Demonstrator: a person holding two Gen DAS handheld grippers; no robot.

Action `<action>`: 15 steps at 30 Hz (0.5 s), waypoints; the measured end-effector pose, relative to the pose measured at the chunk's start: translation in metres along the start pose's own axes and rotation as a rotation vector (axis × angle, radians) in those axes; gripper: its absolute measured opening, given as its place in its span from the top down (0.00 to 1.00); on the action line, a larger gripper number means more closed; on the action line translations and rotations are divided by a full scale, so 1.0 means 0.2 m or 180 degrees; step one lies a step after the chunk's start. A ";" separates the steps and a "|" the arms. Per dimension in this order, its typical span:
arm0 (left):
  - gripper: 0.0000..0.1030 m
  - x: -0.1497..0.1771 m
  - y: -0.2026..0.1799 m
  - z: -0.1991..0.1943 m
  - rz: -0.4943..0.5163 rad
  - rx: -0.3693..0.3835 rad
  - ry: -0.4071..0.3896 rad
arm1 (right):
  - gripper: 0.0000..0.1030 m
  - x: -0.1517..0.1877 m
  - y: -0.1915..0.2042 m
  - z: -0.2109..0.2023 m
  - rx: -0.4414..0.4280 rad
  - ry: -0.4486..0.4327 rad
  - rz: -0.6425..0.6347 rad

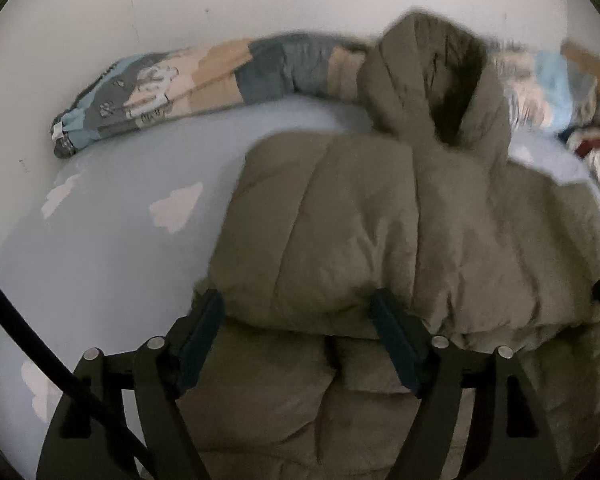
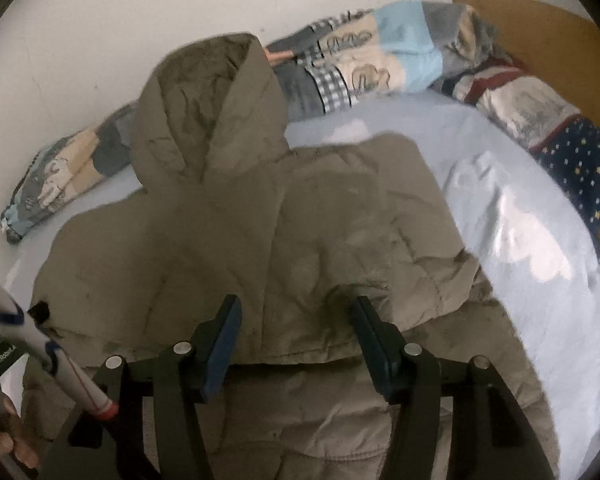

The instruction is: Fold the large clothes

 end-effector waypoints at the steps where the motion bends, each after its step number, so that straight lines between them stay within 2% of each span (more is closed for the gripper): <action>1: 0.24 0.02 0.00 0.02 0.0031 -0.0015 0.0054 | 0.40 0.01 0.00 0.02 0.0034 0.0023 -0.0033; 6: 0.24 0.04 0.02 0.03 -0.0037 0.0070 0.0103 | 0.40 0.04 0.02 0.06 0.0136 0.0074 -0.0139; 9: 0.24 0.04 0.02 -0.02 -0.0001 0.0025 0.0090 | 0.40 0.04 0.02 0.05 0.0147 0.0100 -0.0176; 15: 0.24 0.05 -0.08 -0.24 0.0187 0.0054 -0.0082 | 0.40 0.04 0.04 -0.12 -0.0013 0.0064 -0.0147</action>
Point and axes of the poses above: each gripper's, at about its wrist camera, not at the fingertips, and z roughly the way its jaws point, y to its left, x to its underside, the point moved 8 cm from there along z, roughly the way its jaws point, and after that the axes turned 11 degrees about x, right-handed, at the moved point
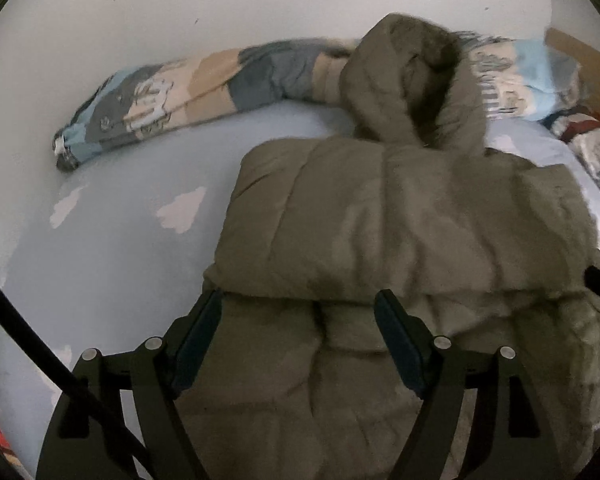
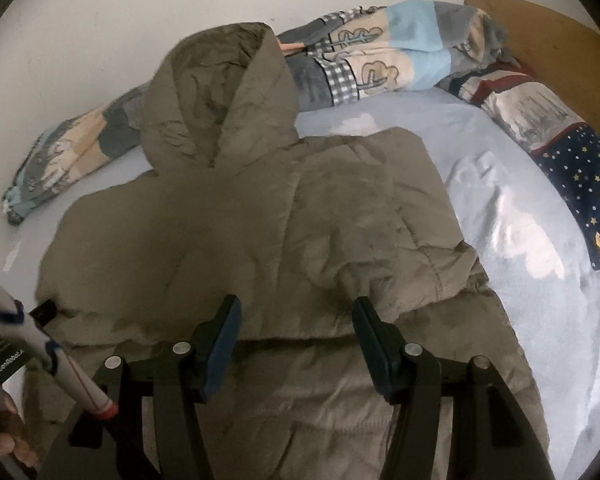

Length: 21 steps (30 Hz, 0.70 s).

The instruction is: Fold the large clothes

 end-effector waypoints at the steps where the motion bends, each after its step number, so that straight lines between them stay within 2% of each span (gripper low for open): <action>1: 0.24 0.01 -0.03 -0.05 0.0058 0.0000 -0.0035 | 0.40 0.01 0.00 -0.02 -0.0027 0.0023 0.0008; 7: 0.24 0.19 -0.16 -0.27 0.0264 0.0107 -0.0055 | 0.39 0.17 -0.05 -0.20 -0.0107 0.0129 -0.0023; 12: 0.24 0.53 -0.15 -0.39 0.0027 0.0280 0.0247 | 0.39 0.38 -0.12 -0.34 -0.0105 0.0222 -0.0163; 17: 0.24 0.82 -0.06 -0.43 -0.0024 0.0146 0.0551 | 0.37 0.73 -0.18 -0.47 -0.0096 0.0390 -0.0355; 19: 0.24 0.96 -0.02 -0.42 0.0032 0.0085 0.0756 | 0.37 0.86 -0.19 -0.50 -0.0083 0.0459 -0.0468; 21: 0.24 1.05 0.02 -0.47 0.0069 0.0074 0.0695 | 0.35 0.99 -0.20 -0.50 -0.0075 0.0549 -0.0581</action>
Point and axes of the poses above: each gripper's, at about its wrist camera, not at the fingertips, and z roughly the way its jaws point, y to its left, x to its underside, the point moved 8 cm from there along z, roughly the way its jaws point, and after that the axes turned 11 degrees about x, right-handed, at the moved point
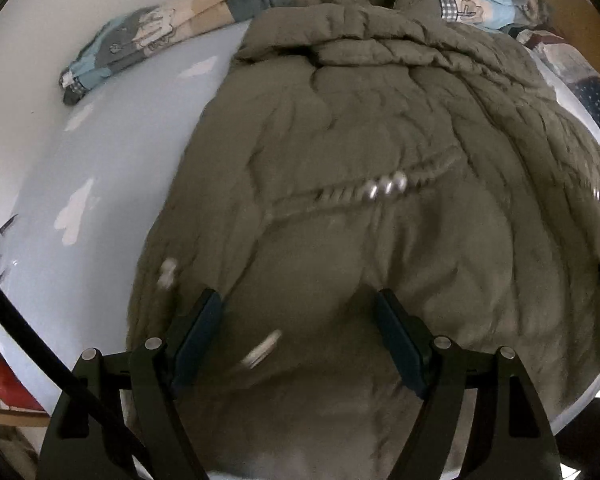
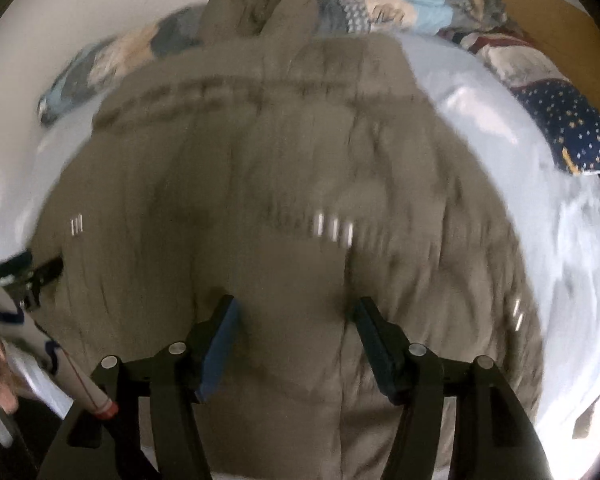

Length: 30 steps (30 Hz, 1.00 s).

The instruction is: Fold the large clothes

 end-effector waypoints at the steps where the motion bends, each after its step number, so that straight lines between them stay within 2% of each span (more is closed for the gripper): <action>1: 0.24 0.03 0.00 -0.03 0.0004 0.0031 -0.0029 | 0.35 0.06 -0.01 0.00 -0.0002 0.0009 -0.0008; 3: 0.24 0.06 0.02 -0.14 -0.0030 0.0081 -0.0109 | 0.35 0.11 -0.03 -0.05 -0.0069 -0.0008 0.0037; 4: 0.24 0.07 0.05 -0.22 -0.0073 0.0093 -0.0240 | 0.35 0.12 -0.04 -0.08 -0.0101 -0.0037 0.0084; 5: 0.24 0.07 0.11 -0.32 -0.0171 0.0131 -0.0410 | 0.35 0.13 -0.08 -0.12 -0.0145 -0.0082 0.0171; 8: 0.21 0.09 0.30 -0.44 -0.0568 0.0209 -0.0543 | 0.32 0.14 -0.28 -0.25 -0.0176 -0.0261 0.0561; 11: 0.21 0.18 0.54 -0.40 -0.1105 0.0276 -0.0419 | 0.27 0.17 -0.56 -0.28 -0.0118 -0.0314 0.1073; 12: 0.21 0.23 0.60 -0.35 -0.1339 0.0372 -0.0312 | 0.27 0.19 -0.65 -0.28 -0.0079 -0.0299 0.1230; 15: 0.21 0.32 0.65 -0.26 -0.1764 0.0759 -0.0149 | 0.27 0.29 -0.86 -0.21 0.0018 -0.0125 0.1631; 17: 0.21 0.36 0.64 -0.24 -0.1893 0.0901 -0.0118 | 0.27 0.35 -0.94 -0.17 -0.0014 -0.0027 0.1813; 21: 0.21 0.37 0.59 -0.22 -0.1877 0.1129 -0.0088 | 0.27 0.40 -0.97 -0.12 -0.0266 0.0111 0.2109; 23: 0.21 0.39 0.49 -0.19 -0.1776 0.1135 -0.0015 | 0.27 0.41 -0.96 -0.09 -0.0467 0.0178 0.2241; 26: 0.21 0.37 0.44 -0.18 -0.1533 0.0995 -0.0006 | 0.27 0.42 -0.92 -0.06 -0.0617 0.0237 0.2313; 27: 0.24 0.34 0.44 -0.18 -0.1490 0.1011 -0.0019 | 0.27 0.41 -0.91 -0.04 -0.0650 0.0253 0.2329; 28: 0.31 0.34 0.43 -0.19 -0.1460 0.1045 -0.0043 | 0.27 0.41 -0.89 -0.02 -0.0676 0.0271 0.2345; 30: 0.35 0.34 0.42 -0.19 -0.1394 0.1020 -0.0068 | 0.27 0.39 -0.86 0.03 -0.0733 0.0290 0.2343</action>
Point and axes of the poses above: each gripper's, at about its wrist camera, not at the fingertips, and z roughly the way its jaws point, y to its left, x to its underside, the point moved 8 cm from there along z, roughly the way its jaws point, and after that the axes turned 11 degrees about x, right-handed, at the moved point
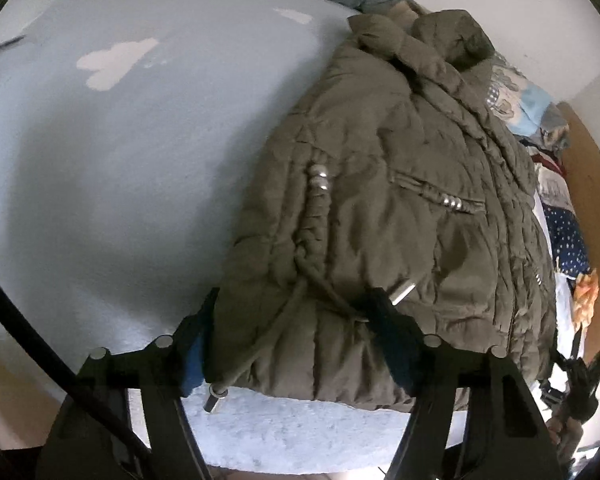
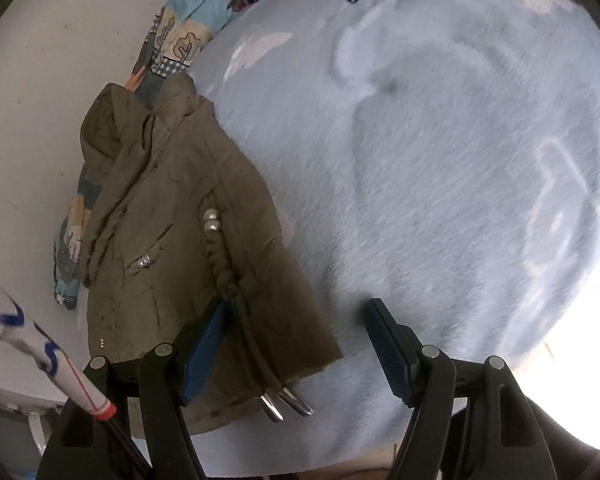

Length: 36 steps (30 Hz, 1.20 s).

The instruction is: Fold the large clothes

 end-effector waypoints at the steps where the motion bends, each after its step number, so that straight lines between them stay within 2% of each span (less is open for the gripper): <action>1: 0.46 0.00 -0.01 0.00 0.0049 0.0003 -0.0009 | 0.30 0.00 0.02 0.02 -0.0035 0.0026 -0.0038; 2: 0.60 0.00 -0.04 0.00 0.0095 0.0048 -0.0019 | 0.51 0.01 0.06 0.03 -0.0076 0.0017 -0.0101; 3: 0.63 0.00 -0.05 0.00 0.0127 0.0069 -0.0032 | 0.69 0.01 0.08 0.04 -0.0099 0.0005 -0.0173; 5: 0.73 0.01 -0.10 -0.03 0.0316 -0.0024 -0.0100 | 0.82 0.02 0.15 0.01 0.0005 -0.0118 -0.0418; 8: 0.78 0.04 -0.15 -0.08 0.0441 -0.0059 -0.0165 | 0.87 0.03 0.21 -0.08 0.0250 -0.0360 -0.0732; 12: 0.79 0.08 -0.19 -0.11 0.0573 -0.0087 -0.0158 | 0.89 0.05 0.24 -0.19 0.0485 -0.0608 -0.1006; 14: 0.79 0.12 -0.20 -0.13 0.0639 -0.0132 -0.0148 | 0.89 0.07 0.23 -0.23 0.0515 -0.0636 -0.1035; 17: 0.78 0.10 -0.20 -0.13 0.0717 -0.0241 -0.0169 | 0.88 0.09 0.18 -0.26 0.0546 -0.0581 -0.0989; 18: 0.74 0.07 -0.19 -0.14 0.0721 -0.0315 -0.0208 | 0.87 0.09 0.16 -0.26 0.0564 -0.0548 -0.0995; 19: 0.64 0.04 -0.18 -0.16 0.0715 -0.0419 -0.0287 | 0.86 0.09 0.14 -0.24 0.0569 -0.0518 -0.0954; 20: 0.52 0.00 -0.18 -0.19 0.0702 -0.0510 -0.0424 | 0.78 0.08 0.13 -0.24 0.0585 -0.0515 -0.0905; 22: 0.43 -0.07 -0.18 -0.28 0.0723 -0.0680 -0.0731 | 0.63 0.05 0.11 -0.28 0.0732 -0.0605 -0.0875; 23: 0.41 -0.10 -0.20 -0.33 0.0798 -0.0780 -0.0901 | 0.50 0.04 0.10 -0.33 0.0832 -0.0744 -0.0877; 24: 0.38 -0.11 -0.22 -0.35 0.0862 -0.0812 -0.0966 | 0.46 0.03 0.10 -0.38 0.0916 -0.0890 -0.0874; 26: 0.37 -0.14 -0.33 -0.34 0.1110 -0.0870 -0.1043 | 0.44 -0.01 0.15 -0.52 0.1120 -0.1411 -0.0997; 28: 0.32 -0.13 -0.45 -0.28 0.1320 -0.0851 -0.1007 | 0.42 0.01 0.28 -0.57 0.1012 -0.1635 -0.1209; 30: 0.30 -0.10 -0.56 -0.19 0.1519 -0.0790 -0.0907 | 0.36 0.06 0.44 -0.52 0.0800 -0.1583 -0.1470; 33: 0.30 -0.06 -0.71 -0.01 0.1769 -0.0800 -0.0702 | 0.36 0.16 0.68 -0.34 0.0615 -0.1283 -0.1849; 36: 0.30 -0.03 -0.78 0.15 0.1848 -0.0876 -0.0616 | 0.36 0.25 0.86 -0.16 0.0485 -0.1015 -0.2000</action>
Point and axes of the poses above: each gripper's, at about its wrist camera, not at the fingertips, and z roughly the way its jaws point, y to its left, x to its underside, the point moved 8 cm from there along z, roughly the way its jaws point, and after that the axes turned 11 degrees about x, right-handed, at the moved point
